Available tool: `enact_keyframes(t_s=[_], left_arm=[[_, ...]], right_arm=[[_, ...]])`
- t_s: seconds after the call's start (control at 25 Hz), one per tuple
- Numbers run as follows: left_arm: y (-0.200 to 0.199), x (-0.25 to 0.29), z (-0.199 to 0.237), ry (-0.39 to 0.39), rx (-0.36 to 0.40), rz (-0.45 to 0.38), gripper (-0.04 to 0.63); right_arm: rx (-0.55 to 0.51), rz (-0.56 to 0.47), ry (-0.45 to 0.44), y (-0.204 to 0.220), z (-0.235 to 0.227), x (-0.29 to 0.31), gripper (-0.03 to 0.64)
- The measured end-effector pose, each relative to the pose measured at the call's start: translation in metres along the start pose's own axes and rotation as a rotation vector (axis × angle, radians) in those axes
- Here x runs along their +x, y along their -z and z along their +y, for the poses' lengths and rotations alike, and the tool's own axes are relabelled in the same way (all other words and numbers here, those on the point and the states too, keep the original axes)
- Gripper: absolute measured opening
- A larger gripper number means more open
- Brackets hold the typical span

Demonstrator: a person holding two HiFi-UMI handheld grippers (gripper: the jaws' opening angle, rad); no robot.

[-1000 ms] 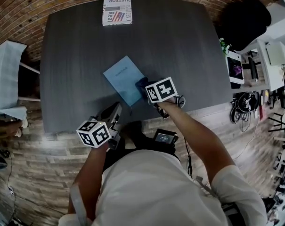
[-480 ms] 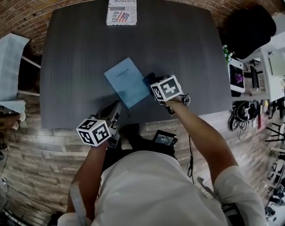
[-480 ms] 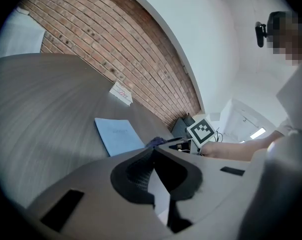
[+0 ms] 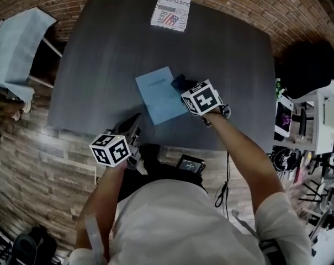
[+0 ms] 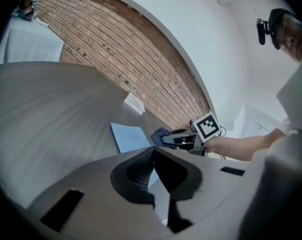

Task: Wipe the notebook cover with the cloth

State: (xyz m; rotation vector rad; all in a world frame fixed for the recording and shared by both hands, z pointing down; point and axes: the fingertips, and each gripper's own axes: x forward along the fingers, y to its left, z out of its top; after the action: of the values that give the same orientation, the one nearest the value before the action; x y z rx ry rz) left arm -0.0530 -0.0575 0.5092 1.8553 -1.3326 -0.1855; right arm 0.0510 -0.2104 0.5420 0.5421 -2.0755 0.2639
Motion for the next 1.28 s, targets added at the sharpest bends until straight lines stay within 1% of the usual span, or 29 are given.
enact_keyframes(t_s=[0.16,0.44,0.56,0.72,0.84,0.92,1.08,1.28], left_arm=[[0.001,-0.003,0.01,-0.036,-0.023,-0.024,0.008],[0.009,-0.008,0.023,-0.063,-0.083,-0.054,0.008],[0.012,-0.013,0.028,-0.068,-0.114,-0.076,0.009],[0.018,-0.02,0.029,-0.076,-0.135,-0.091,0.009],[0.025,-0.025,0.029,-0.077,-0.142,-0.088,0.009],[0.031,-0.029,0.029,-0.078,-0.149,-0.081,0.009],[0.044,-0.036,0.026,-0.077,-0.155,-0.066,0.009],[0.051,-0.042,0.022,-0.067,-0.15,-0.057,0.009]], right_arm=[[-0.116,-0.012,-0.03,-0.027,0.01,0.014,0.114],[-0.324,-0.002,-0.075,-0.073,0.044,0.045,0.114],[-0.434,0.006,-0.091,-0.091,0.066,0.063,0.114],[-0.588,0.002,-0.079,-0.114,0.088,0.081,0.114],[-0.643,-0.002,-0.064,-0.128,0.097,0.093,0.114],[-0.665,0.015,-0.059,-0.128,0.103,0.102,0.114],[-0.716,0.041,-0.055,-0.115,0.117,0.111,0.114],[-0.759,0.059,-0.052,-0.101,0.126,0.108,0.114]])
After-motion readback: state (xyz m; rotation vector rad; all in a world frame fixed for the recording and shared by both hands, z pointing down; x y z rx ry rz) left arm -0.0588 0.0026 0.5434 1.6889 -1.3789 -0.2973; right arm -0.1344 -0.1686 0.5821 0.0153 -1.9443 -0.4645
